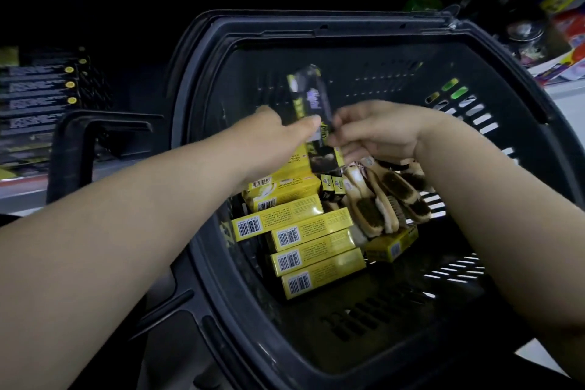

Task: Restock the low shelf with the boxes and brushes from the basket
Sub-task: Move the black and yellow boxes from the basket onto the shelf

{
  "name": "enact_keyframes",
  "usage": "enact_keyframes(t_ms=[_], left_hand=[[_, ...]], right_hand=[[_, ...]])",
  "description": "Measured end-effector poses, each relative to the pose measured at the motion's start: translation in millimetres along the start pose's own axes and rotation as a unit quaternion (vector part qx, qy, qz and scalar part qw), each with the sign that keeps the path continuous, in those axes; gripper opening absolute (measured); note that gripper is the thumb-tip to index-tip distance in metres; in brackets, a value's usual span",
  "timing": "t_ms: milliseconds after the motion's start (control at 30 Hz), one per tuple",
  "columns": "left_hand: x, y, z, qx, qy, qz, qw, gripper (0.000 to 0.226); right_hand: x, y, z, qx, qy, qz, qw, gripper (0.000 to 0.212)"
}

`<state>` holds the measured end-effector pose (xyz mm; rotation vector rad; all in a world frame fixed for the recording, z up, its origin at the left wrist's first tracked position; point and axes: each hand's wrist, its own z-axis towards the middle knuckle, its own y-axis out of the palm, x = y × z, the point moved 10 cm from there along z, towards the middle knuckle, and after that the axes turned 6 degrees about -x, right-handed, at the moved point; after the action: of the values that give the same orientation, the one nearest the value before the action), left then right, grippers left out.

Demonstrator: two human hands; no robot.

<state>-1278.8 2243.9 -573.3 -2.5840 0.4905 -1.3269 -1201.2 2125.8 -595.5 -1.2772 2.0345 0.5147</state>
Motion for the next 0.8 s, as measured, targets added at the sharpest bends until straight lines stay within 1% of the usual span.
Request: enact_keyframes(t_ms=[67, 133, 200, 233, 267, 300, 333, 367, 400, 433, 500, 567, 667, 700, 800], left_hand=[[3, -1, 0, 0.003, 0.018, -0.046, 0.999, 0.075], [6, -10, -2, 0.043, 0.033, -0.023, 0.998, 0.065], [9, -18, -6, 0.081, 0.039, 0.014, 0.996, 0.056], [9, -19, -7, 0.082, 0.041, 0.018, 0.996, 0.055], [9, -17, -7, 0.073, 0.042, 0.016, 0.996, 0.053], [10, -15, -7, 0.063, 0.045, 0.014, 0.997, 0.052], [11, -13, -7, 0.054, 0.047, 0.013, 0.997, 0.050], [11, -12, -7, 0.048, 0.049, 0.016, 0.998, 0.050], [11, -11, -7, 0.045, 0.049, 0.021, 0.998, 0.050], [12, -10, -7, 0.044, 0.052, 0.027, 0.997, 0.050], [13, -9, -7, 0.041, 0.057, 0.044, 0.997, 0.048], [13, -8, -6, 0.034, 0.058, 0.049, 0.997, 0.049], [11, -8, -4, 0.028, 0.052, 0.034, 0.998, 0.050], [10, -9, -4, 0.027, 0.050, 0.025, 0.998, 0.049], [7, -9, -3, 0.024, 0.050, -0.022, 0.998, 0.045]], right_hand=[[-20, 30, -1, -0.038, -0.045, -0.061, 0.996, 0.012], [-28, 49, -1, -0.084, -0.067, -0.066, 0.992, 0.020], [-20, 49, 2, -0.140, -0.062, -0.051, 0.987, 0.020], [-8, 40, 7, -0.139, -0.040, -0.045, 0.988, 0.019], [10, 19, 18, -0.098, -0.005, -0.056, 0.994, 0.018], [33, -7, 29, -0.026, 0.040, -0.088, 0.995, 0.019], [60, -35, 38, 0.055, 0.089, -0.158, 0.982, 0.021], [87, -56, 45, 0.119, 0.140, -0.236, 0.954, 0.024], [113, -66, 50, 0.152, 0.182, -0.289, 0.927, 0.027], [136, -64, 54, 0.160, 0.211, -0.299, 0.917, 0.027], [169, -48, 61, 0.156, 0.238, -0.243, 0.927, 0.026], [175, -38, 65, 0.174, 0.239, -0.228, 0.928, 0.023], [162, -41, 64, 0.189, 0.249, -0.273, 0.910, 0.019], [157, -44, 61, 0.183, 0.250, -0.265, 0.913, 0.020], [128, -55, 38, 0.176, 0.240, -0.143, 0.944, 0.016]])
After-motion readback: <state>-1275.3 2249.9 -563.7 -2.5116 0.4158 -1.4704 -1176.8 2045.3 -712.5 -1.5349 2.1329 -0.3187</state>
